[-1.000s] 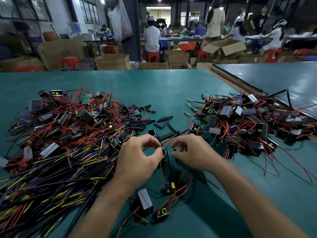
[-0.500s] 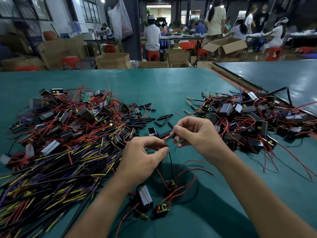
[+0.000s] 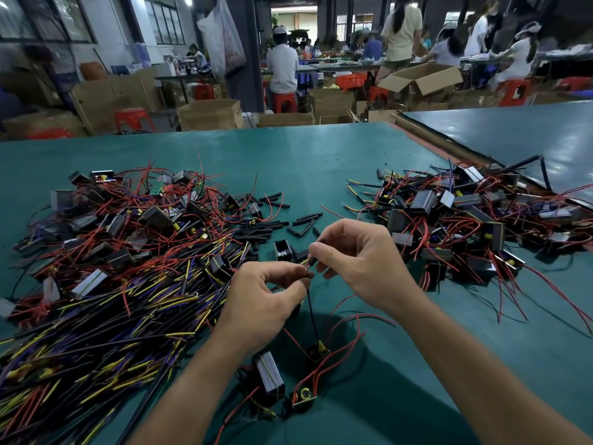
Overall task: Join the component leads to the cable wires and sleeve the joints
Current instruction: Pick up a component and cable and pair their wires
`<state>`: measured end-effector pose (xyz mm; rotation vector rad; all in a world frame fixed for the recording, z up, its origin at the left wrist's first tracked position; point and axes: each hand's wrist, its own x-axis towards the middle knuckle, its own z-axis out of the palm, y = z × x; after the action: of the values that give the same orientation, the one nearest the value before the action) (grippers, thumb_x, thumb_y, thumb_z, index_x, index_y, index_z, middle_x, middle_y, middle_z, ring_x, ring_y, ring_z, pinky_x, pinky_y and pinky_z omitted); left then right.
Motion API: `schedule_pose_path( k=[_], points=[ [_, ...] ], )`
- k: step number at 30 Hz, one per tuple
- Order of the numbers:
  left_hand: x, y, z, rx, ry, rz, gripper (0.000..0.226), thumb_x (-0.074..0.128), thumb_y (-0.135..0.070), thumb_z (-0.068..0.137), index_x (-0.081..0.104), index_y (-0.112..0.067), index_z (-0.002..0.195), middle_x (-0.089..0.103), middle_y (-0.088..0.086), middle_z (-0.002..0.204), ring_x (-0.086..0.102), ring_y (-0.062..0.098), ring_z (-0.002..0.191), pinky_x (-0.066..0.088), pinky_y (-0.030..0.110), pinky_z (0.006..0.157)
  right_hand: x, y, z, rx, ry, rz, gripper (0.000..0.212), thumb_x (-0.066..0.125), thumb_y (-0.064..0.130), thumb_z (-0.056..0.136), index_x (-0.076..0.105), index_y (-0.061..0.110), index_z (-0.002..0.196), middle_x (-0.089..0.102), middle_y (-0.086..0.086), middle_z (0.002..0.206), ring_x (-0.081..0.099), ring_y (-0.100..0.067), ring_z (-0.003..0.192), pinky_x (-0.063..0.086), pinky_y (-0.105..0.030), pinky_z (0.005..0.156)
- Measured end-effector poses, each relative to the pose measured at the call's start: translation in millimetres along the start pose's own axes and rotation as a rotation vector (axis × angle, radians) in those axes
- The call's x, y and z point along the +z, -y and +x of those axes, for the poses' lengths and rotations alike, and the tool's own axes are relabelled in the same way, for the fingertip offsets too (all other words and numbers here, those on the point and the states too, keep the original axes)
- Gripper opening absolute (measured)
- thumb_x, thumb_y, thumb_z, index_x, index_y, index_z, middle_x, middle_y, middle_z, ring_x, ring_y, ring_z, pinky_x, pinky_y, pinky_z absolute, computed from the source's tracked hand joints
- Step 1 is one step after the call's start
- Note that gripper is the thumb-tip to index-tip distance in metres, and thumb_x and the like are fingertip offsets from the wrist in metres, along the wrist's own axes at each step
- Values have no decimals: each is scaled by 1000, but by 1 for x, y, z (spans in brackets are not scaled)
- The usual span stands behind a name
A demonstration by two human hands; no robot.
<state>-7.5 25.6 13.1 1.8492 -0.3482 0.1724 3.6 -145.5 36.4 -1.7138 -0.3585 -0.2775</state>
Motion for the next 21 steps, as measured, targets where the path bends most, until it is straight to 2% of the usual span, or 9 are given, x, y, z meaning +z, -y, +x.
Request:
schedule_pose_path(
  k=[3, 6, 8, 12, 14, 18, 21],
  points=[
    [0, 1, 1, -8, -6, -2, 15, 72, -7, 83, 79, -20, 81, 74, 2, 74, 65, 9, 67, 52, 21, 62, 2, -1, -1, -10, -6, 14, 12, 73, 8, 86, 66, 7, 76, 71, -18, 72, 67, -19, 59, 55, -29, 55],
    [1, 1, 2, -7, 5, -10, 12, 71, -6, 83, 78, -17, 81, 73, 6, 74, 66, 18, 66, 54, 32, 63, -1, -2, 2, -27, -51, 25, 11, 71, 6, 86, 65, 5, 77, 72, -15, 71, 66, -18, 58, 55, -32, 56],
    [2, 2, 1, 0, 9, -5, 12, 71, -7, 83, 78, -17, 82, 73, 5, 74, 67, 22, 68, 54, 31, 65, -3, -2, 2, -10, -24, 19, 12, 72, 7, 86, 65, 7, 76, 71, -17, 72, 65, -19, 58, 56, -32, 56],
    [0, 1, -1, 18, 18, -3, 17, 72, -8, 83, 78, -23, 80, 72, 5, 73, 62, 9, 64, 50, 25, 61, 1, -4, 0, 9, 41, 0, 12, 73, 6, 85, 65, 5, 76, 70, -22, 72, 64, -19, 55, 56, -34, 55],
    [-1, 0, 0, 20, 13, -3, 20, 72, -8, 83, 78, -27, 78, 72, 5, 72, 62, 10, 63, 52, 28, 60, 1, -4, 0, 2, 50, -9, 12, 73, 7, 85, 65, 3, 77, 70, -22, 72, 63, -21, 55, 56, -36, 56],
    [-1, 0, -1, 11, 15, 11, 15, 74, -10, 82, 77, -24, 78, 73, 3, 71, 65, 15, 64, 54, 35, 62, 0, -4, 0, -12, 41, -46, 12, 74, 8, 84, 66, 2, 78, 70, -21, 70, 61, -24, 54, 54, -46, 56],
    [0, 0, -2, 7, 25, 8, 10, 74, -15, 81, 75, -25, 80, 73, -3, 71, 68, 16, 67, 57, 33, 64, -4, -6, 2, 0, 13, -87, 12, 75, 11, 84, 68, 8, 76, 70, -14, 65, 61, -19, 52, 54, -42, 55]
  ],
)
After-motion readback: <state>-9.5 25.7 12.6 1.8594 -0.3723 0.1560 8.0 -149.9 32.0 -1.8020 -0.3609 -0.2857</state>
